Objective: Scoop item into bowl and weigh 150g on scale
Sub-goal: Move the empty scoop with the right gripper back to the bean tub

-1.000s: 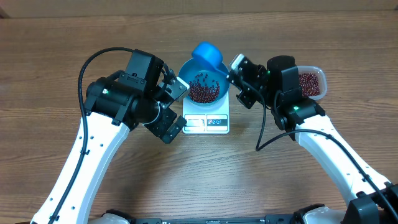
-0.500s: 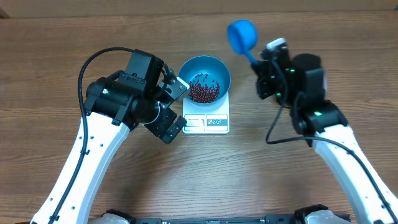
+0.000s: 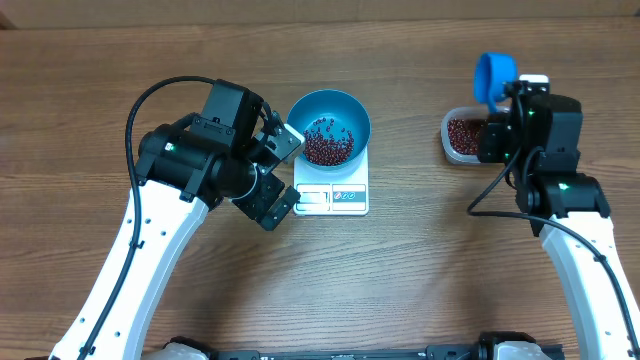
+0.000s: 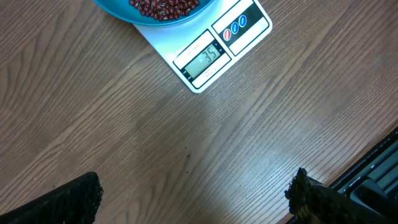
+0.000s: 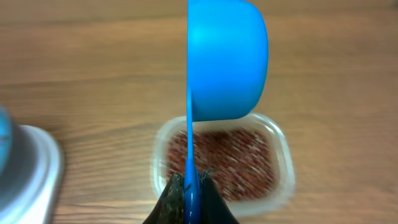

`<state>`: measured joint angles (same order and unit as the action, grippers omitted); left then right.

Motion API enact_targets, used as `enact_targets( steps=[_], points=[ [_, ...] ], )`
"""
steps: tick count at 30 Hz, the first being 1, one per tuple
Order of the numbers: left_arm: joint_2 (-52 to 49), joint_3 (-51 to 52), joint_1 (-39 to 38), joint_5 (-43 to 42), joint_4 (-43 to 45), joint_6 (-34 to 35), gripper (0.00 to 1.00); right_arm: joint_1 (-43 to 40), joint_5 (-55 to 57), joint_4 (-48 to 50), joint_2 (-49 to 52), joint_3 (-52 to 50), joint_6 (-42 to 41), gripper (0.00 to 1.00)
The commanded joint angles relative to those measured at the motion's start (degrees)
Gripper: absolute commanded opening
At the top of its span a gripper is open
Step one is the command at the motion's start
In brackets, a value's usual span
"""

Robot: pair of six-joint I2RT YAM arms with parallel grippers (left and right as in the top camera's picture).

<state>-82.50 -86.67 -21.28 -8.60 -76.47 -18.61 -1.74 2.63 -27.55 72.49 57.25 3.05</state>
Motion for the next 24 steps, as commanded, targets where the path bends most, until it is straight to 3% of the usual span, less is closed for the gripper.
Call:
enact_targets(
  steps=[1, 12, 24],
  points=[
    [0.8, 0.3, 0.3, -1.1, 0.2, -1.3, 1.00, -0.8, 4.9, -1.7, -0.4, 1.7, 0.7, 0.04],
    [0.8, 0.3, 0.3, -1.1, 0.2, -1.3, 1.00, -0.7, 12.3, -9.6, -0.3, 1.7, 1.5, 0.04],
    [0.8, 0.3, 0.3, -1.1, 0.2, -1.3, 1.00, -0.5, 12.3, -11.5, 2.9, 1.7, 2.8, 0.04]
  ],
)
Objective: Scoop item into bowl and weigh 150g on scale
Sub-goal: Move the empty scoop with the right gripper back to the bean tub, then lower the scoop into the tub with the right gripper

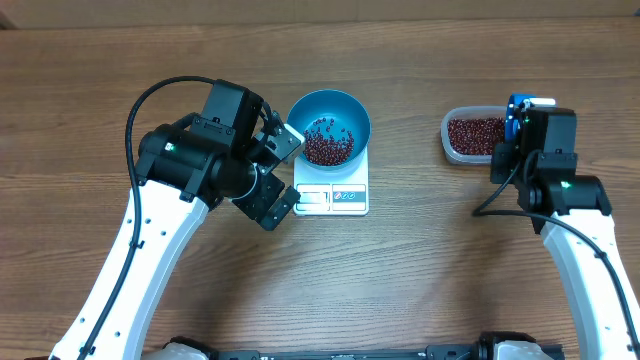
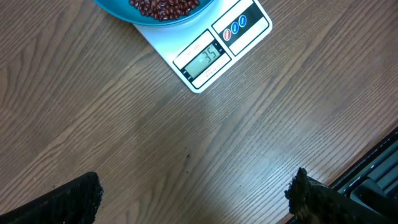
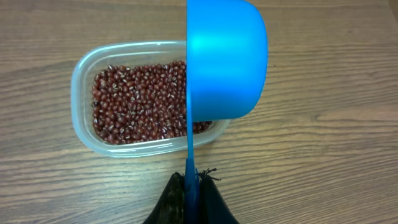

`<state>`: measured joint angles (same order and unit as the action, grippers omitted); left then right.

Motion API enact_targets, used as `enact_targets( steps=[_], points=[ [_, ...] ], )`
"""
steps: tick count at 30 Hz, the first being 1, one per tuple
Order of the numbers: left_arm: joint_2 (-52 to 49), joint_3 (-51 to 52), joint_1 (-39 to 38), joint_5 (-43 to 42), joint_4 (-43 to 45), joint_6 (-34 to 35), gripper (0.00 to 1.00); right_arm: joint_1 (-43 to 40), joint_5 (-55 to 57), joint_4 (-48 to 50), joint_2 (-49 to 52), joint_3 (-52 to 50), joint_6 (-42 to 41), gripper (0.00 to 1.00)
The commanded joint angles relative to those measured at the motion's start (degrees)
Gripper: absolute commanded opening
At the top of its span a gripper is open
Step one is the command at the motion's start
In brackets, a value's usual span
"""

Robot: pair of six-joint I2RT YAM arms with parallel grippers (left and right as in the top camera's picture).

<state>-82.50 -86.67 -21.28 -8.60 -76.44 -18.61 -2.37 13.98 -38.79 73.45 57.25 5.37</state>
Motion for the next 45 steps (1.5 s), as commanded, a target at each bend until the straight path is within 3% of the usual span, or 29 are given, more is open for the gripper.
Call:
enact_targets(
  steps=[1, 21, 45],
  points=[
    [0.8, 0.3, 0.3, -1.1, 0.2, -1.3, 1.00, 0.2, 1.0, -0.7, 2.9, 1.7, 0.5, 0.04],
    [0.8, 0.3, 0.3, -1.1, 0.2, -1.3, 0.99, 4.9, 11.7, -2.1, 6.9, 1.7, 2.7, 0.04],
    [0.8, 0.3, 0.3, -1.1, 0.2, -1.3, 0.99, 7.4, 10.3, -2.1, 13.6, 1.7, 4.8, 0.04]
  ],
)
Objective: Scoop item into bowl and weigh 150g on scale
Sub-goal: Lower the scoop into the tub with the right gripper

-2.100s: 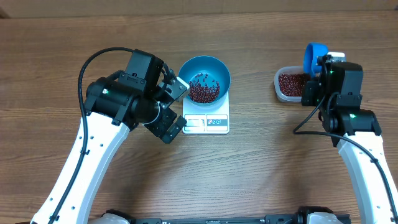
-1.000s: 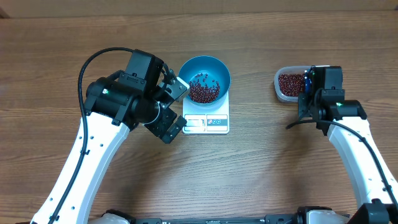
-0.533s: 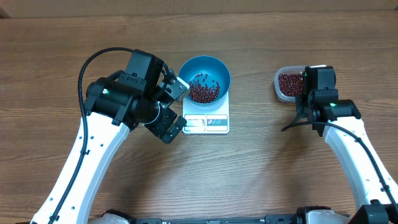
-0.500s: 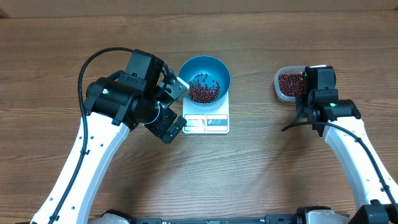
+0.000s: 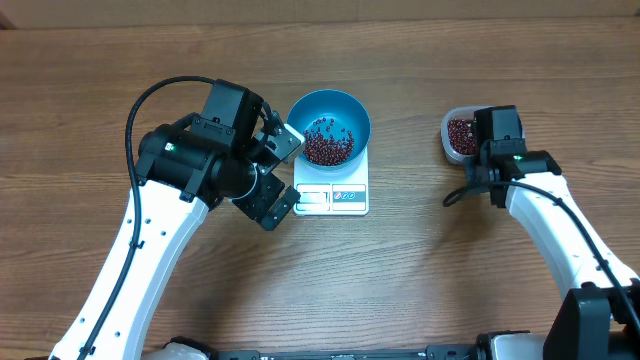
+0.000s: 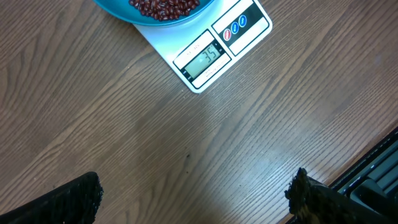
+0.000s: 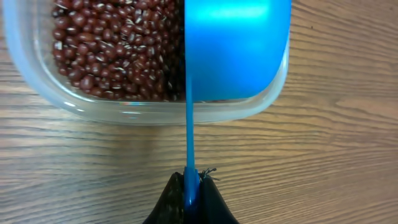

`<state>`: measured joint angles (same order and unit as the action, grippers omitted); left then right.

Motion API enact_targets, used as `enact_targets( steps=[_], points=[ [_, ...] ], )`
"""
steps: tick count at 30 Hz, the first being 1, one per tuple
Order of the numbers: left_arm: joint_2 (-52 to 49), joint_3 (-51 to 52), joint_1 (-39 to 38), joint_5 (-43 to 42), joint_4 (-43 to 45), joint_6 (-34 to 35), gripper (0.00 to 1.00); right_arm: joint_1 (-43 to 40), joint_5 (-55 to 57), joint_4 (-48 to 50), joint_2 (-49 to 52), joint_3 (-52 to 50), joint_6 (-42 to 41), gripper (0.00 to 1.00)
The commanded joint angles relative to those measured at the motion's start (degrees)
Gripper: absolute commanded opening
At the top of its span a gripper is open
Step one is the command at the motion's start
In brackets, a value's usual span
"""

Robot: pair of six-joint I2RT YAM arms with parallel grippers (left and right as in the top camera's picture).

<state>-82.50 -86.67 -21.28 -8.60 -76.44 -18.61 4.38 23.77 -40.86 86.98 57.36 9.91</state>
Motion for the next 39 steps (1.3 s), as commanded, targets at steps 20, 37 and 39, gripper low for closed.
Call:
enact_targets(
  steps=[20, 37, 39],
  points=[
    [0.8, 0.3, 0.3, -1.1, 0.2, -1.3, 1.00, 0.7, -13.1, 3.5, 0.1, 1.6, 0.2, 0.04],
    [0.8, 0.3, 0.3, -1.1, 0.2, -1.3, 1.00, -5.6, -26.4, 3.3, 0.1, 1.6, -2.4, 0.04],
    [0.8, 0.3, 0.3, -1.1, 0.2, -1.3, 1.00, -6.1, -27.6, 3.2, 0.1, 1.6, -2.4, 0.04]
  ],
)
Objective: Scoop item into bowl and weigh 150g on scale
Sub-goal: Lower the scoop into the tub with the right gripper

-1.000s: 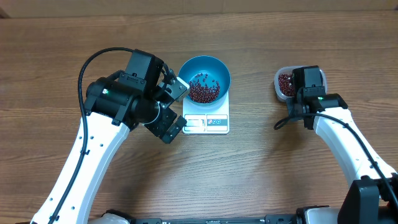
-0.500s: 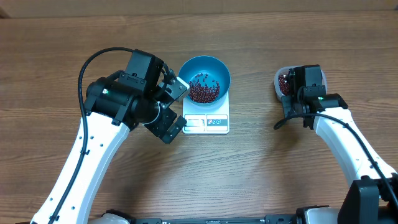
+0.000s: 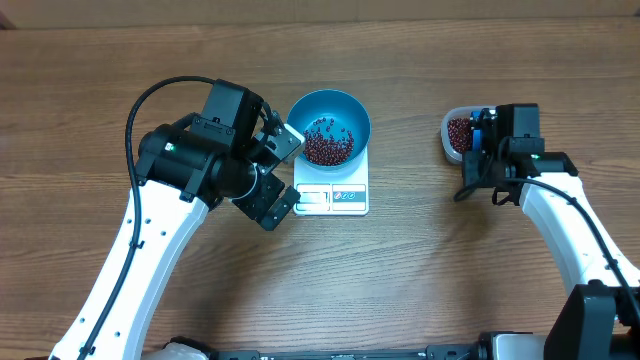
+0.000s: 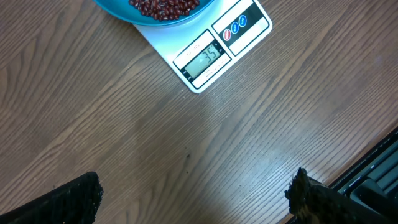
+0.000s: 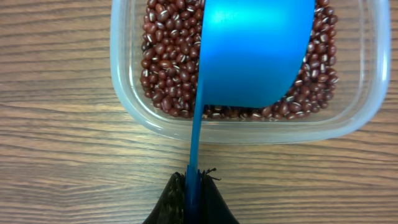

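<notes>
A blue bowl (image 3: 330, 125) with red beans stands on the white scale (image 3: 333, 196); in the left wrist view the scale's display (image 4: 205, 56) reads 35. My left gripper (image 4: 193, 190) hangs open over bare table just left of the scale. My right gripper (image 5: 191, 180) is shut on the handle of the blue scoop (image 5: 255, 50). The scoop's cup sits low inside the clear container of red beans (image 5: 168, 68), on its side, back toward the camera. The container (image 3: 458, 135) lies at the right, partly hidden by my right wrist.
Brown wooden table (image 3: 420, 270) all around. A black edge (image 4: 373, 174) shows at the lower right of the left wrist view. The left arm's cable loops at the left.
The right gripper and scoop have shifted right across the container; the cup now sits over the middle of the beans and tilted. The left arm and scale reading are unchanged.
At first my right gripper held the scoop above the container's near side, seen blurred. Then the scoop hung over the container's right part, then low at its right wall, and now it is in the beans. The scale read 35 throughout; the left arm stayed still.
</notes>
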`<state>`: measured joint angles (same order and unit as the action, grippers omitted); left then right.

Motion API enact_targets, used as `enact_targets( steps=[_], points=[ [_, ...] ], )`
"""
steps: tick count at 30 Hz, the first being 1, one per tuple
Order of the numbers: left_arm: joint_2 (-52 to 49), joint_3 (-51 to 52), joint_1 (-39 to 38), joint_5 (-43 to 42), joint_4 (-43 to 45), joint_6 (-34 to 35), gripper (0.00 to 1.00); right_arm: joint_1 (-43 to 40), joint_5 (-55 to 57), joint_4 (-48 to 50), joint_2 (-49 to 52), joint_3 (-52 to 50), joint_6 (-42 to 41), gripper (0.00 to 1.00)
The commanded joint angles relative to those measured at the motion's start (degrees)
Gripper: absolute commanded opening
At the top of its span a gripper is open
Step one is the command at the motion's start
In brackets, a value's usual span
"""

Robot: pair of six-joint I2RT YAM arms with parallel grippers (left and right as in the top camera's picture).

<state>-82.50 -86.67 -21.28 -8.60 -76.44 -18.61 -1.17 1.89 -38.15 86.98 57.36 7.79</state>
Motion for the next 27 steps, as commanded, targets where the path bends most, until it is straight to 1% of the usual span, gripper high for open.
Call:
enact_targets(
  steps=[1, 9, 13, 23, 27],
  points=[
    [0.8, 0.3, 0.3, -1.1, 0.2, -1.3, 1.00, -0.6, -6.1, 0.5, 0.1, 1.6, -0.3, 0.04],
    [0.8, 0.3, 0.3, -1.1, 0.2, -1.3, 1.00, -0.6, -6.7, 0.3, 0.1, 1.6, -0.5, 0.04],
    [0.8, 0.3, 0.3, -1.1, 0.2, -1.3, 0.99, -0.9, -6.8, 0.3, 0.1, 1.6, -1.9, 0.04],
    [0.8, 0.3, 0.3, -1.1, 0.2, -1.3, 0.99, -4.3, -12.6, 0.1, 0.1, 1.6, -3.5, 0.04],
    [0.8, 0.3, 0.3, -1.1, 0.2, -1.3, 1.00, -4.4, -14.1, 0.1, 0.1, 1.6, -4.1, 0.04]
  ],
)
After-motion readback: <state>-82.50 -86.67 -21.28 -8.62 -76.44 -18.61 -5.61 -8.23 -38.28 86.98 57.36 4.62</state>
